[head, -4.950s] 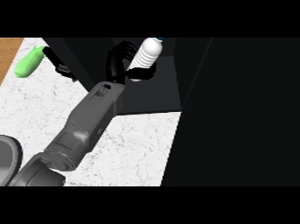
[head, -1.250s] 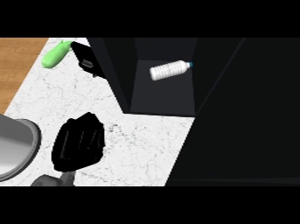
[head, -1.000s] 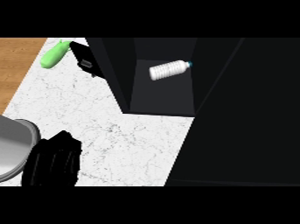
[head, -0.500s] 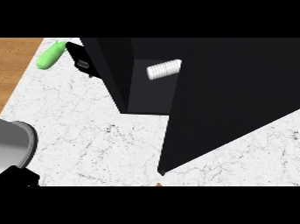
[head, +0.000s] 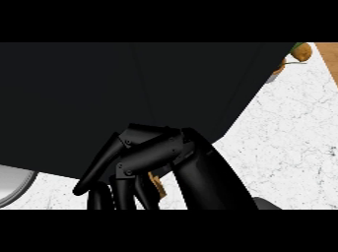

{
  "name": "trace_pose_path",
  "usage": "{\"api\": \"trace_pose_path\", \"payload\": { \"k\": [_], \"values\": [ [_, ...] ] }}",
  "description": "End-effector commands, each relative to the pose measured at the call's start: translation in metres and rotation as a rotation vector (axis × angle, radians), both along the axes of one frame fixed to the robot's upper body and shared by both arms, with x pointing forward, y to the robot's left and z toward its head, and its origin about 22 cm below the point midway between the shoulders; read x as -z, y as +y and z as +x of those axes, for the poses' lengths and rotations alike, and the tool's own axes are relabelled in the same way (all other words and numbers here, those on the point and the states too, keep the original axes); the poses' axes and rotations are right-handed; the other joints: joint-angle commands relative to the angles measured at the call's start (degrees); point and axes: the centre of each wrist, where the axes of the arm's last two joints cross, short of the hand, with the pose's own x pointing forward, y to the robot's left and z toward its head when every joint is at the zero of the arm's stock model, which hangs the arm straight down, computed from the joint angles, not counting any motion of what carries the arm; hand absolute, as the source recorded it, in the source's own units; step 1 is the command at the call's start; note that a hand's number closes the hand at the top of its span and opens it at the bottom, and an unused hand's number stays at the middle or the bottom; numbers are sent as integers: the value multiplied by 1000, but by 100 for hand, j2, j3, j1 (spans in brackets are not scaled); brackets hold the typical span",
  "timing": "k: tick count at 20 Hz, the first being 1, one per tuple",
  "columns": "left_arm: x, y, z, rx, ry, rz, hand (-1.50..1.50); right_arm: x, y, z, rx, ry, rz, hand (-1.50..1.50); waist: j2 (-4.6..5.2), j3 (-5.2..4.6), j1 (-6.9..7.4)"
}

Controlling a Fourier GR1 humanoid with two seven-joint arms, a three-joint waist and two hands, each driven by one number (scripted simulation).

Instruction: Pick up the bottled water, place it into the cabinet and close the cabinet

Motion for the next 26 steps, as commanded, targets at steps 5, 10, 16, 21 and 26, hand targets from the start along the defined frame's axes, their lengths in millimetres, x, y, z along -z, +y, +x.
{"api": "trace_pose_path", "payload": {
  "k": [5,10,16,21,26],
  "values": [
    [-4,26,-24,-7,-1,-3,150,-3,8,80,50,35,-10,150,14,5,-5],
    [3,31,-26,-15,-4,8,150,10,-4,117,44,69,-60,150,12,6,-55],
    [-7,38,-19,-29,6,0,150,23,2,159,72,109,-84,150,30,6,-33],
    [-9,45,-16,1,11,7,150,41,5,169,121,96,-119,150,49,3,26],
    [-12,42,-6,38,-19,-3,150,41,-12,186,178,123,-120,150,106,-2,97]
  ]
}}
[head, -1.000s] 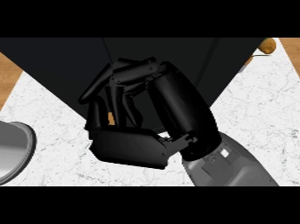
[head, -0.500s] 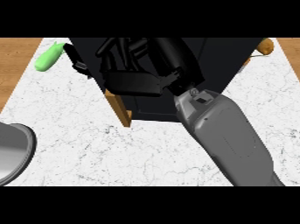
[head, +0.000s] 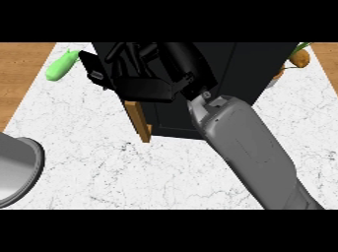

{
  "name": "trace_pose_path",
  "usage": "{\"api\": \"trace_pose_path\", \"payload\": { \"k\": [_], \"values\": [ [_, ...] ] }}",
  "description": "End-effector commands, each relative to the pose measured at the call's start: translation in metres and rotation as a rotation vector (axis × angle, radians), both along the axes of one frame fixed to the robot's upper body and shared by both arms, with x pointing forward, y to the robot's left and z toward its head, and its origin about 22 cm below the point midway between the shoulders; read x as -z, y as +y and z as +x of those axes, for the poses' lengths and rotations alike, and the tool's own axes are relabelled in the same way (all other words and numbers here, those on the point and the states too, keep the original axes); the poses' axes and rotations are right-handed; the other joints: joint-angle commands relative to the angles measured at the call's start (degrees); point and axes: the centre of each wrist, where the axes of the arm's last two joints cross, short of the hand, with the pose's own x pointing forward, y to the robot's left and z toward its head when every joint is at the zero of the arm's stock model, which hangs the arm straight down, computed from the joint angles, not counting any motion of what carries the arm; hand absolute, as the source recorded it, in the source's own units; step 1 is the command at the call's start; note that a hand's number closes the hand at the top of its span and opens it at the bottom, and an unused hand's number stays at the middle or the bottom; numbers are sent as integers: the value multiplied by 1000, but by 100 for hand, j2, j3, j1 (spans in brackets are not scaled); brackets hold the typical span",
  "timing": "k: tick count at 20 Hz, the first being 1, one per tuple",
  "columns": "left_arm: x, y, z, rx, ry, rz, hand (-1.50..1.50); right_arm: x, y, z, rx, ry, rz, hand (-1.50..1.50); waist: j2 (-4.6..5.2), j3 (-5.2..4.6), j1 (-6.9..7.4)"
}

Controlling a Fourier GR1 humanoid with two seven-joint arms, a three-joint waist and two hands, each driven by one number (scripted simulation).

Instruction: Pick up the bottled water, place it into the cabinet and close the cabinet

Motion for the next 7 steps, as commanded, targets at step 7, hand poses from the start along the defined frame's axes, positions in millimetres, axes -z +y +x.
{"api": "trace_pose_path", "payload": {
  "k": [7],
  "values": [
    [-4,-1,12,29,-9,-3,150,39,-39,47,198,112,-52,150,377,12,-5]
  ]
}}
